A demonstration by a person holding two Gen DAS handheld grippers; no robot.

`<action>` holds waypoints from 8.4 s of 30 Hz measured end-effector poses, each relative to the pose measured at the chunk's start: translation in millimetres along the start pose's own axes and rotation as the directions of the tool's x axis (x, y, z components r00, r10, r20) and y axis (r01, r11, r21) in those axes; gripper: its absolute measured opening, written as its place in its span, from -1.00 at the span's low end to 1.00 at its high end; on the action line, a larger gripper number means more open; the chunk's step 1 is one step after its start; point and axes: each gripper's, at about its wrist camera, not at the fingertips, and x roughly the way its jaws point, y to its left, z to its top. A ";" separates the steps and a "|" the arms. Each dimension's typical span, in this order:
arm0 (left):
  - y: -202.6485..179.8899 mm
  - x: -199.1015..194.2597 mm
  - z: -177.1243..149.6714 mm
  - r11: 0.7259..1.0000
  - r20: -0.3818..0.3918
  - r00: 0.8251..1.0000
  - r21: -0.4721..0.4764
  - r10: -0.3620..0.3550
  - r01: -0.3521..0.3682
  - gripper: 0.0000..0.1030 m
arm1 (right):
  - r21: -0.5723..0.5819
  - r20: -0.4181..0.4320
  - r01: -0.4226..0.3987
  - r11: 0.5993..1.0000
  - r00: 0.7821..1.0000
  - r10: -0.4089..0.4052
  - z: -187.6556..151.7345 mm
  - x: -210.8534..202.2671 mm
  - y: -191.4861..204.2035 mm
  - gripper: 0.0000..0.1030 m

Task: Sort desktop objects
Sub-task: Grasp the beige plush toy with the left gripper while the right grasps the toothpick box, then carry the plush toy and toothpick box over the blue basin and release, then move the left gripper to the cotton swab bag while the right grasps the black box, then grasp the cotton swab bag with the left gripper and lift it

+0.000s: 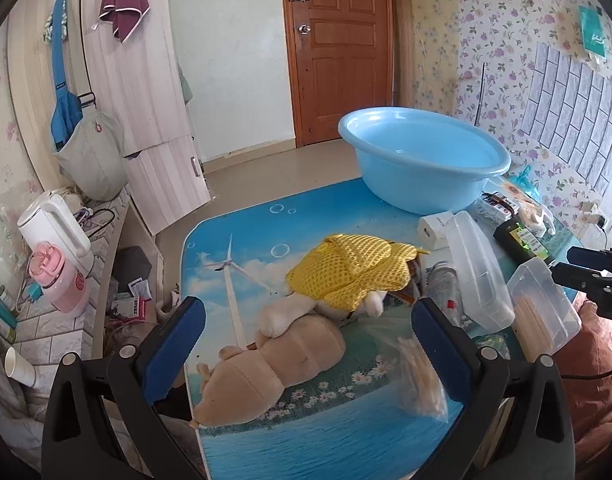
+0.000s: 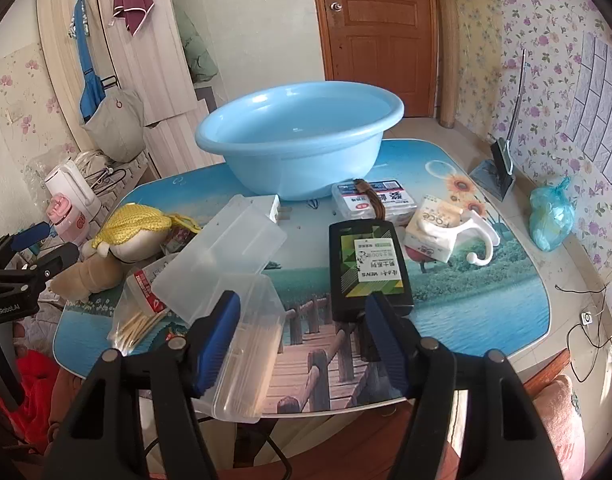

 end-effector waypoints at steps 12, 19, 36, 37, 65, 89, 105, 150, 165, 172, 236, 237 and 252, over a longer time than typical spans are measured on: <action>25.2 22.5 -26.1 0.999 -0.083 0.997 -0.052 0.000 -0.004 1.00 | -0.018 -0.018 -0.041 0.999 0.999 0.041 -4.1 0.3 5.8 0.11; 31.8 35.5 -36.7 0.998 -0.114 0.993 -0.058 0.007 -0.014 1.00 | -0.036 -0.026 -0.054 0.998 0.998 0.053 -7.9 -1.8 12.3 0.11; 26.9 49.3 -46.4 0.991 -0.142 0.981 -0.048 -0.133 0.127 0.31 | -0.060 -0.120 -0.095 0.994 0.989 0.087 -15.1 11.3 37.6 0.11; 28.1 47.7 -46.0 0.988 -0.149 0.977 -0.055 -0.150 0.144 0.14 | -0.065 -0.123 -0.093 0.993 0.989 0.085 -15.3 12.2 38.3 0.10; 2.3 34.3 -57.7 0.983 -0.205 0.964 0.029 -0.170 0.179 0.00 | -0.088 -0.116 -0.055 0.995 0.992 0.045 -16.5 11.3 24.4 -0.29; -18.9 -19.5 32.1 0.962 -0.048 0.962 0.045 -0.267 0.269 -0.08 | -0.080 0.073 -0.097 0.992 0.992 0.103 26.6 -30.8 5.7 -0.39; -71.7 36.8 106.7 0.945 -0.048 0.951 0.102 -0.306 0.309 -0.08 | -0.071 0.156 -0.110 0.991 0.980 0.120 98.0 -8.4 -11.9 -0.39; -83.6 56.5 89.0 0.953 -0.095 0.957 0.103 -0.276 0.285 0.43 | 0.011 0.075 -0.081 0.997 0.994 0.080 108.8 44.2 -36.0 -0.32; -58.4 33.2 14.5 0.968 -0.148 0.959 0.040 -0.240 0.248 0.45 | 0.046 0.055 0.000 0.999 0.998 -0.002 35.1 9.4 -42.7 -0.32; -48.7 27.5 -12.4 0.968 -0.168 0.955 0.020 -0.245 0.252 0.54 | 0.017 0.020 0.036 0.999 0.999 -0.036 10.8 6.8 -43.7 -0.32; -47.4 35.8 -45.3 0.967 -0.226 0.952 0.102 -0.207 0.235 -0.13 | -0.172 -0.119 0.018 0.985 0.992 -0.039 -28.9 28.6 -32.7 0.17; -49.0 35.9 -45.8 0.967 -0.221 0.953 0.102 -0.207 0.234 -0.06 | -0.174 -0.119 0.022 0.985 0.992 -0.043 -29.3 28.7 -33.6 0.17; -49.4 35.2 -42.1 0.970 -0.181 0.957 0.052 -0.226 0.239 -0.39 | -0.118 -0.104 0.016 0.993 0.994 -0.028 -25.4 35.7 -35.3 0.28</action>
